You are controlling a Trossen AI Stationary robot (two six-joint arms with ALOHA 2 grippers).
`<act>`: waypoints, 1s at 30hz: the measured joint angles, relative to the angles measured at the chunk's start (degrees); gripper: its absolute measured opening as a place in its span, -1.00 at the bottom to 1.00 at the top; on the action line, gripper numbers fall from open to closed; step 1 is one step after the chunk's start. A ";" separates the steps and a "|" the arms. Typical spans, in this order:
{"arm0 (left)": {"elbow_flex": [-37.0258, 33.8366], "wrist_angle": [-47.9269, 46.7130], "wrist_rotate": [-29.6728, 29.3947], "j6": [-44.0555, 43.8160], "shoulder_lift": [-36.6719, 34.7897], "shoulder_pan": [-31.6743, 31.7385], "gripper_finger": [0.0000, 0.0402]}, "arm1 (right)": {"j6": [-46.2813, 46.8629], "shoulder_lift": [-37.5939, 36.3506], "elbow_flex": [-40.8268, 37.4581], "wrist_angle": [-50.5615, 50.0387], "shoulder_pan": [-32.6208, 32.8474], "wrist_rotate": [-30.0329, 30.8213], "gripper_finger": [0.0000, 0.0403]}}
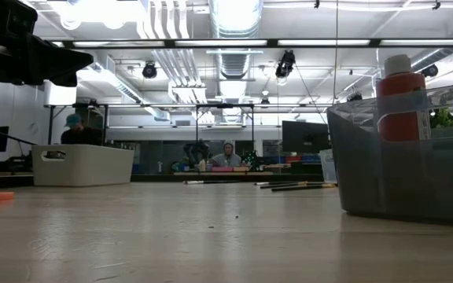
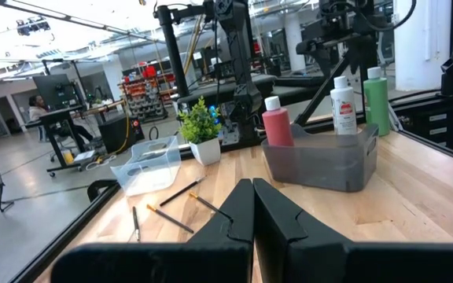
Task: Pick & Place Paint Supplies
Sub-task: Put the white paint bottle into the black bin
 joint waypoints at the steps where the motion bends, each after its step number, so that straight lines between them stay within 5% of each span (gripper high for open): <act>1: 0.00 -0.01 0.02 0.00 0.00 0.01 -1.00 | -0.06 0.31 0.00 0.19 -0.02 -0.33 0.46; 30: 0.00 -0.02 0.00 0.00 0.37 0.02 -1.00 | 0.39 4.17 -6.30 5.62 -0.13 -0.13 0.46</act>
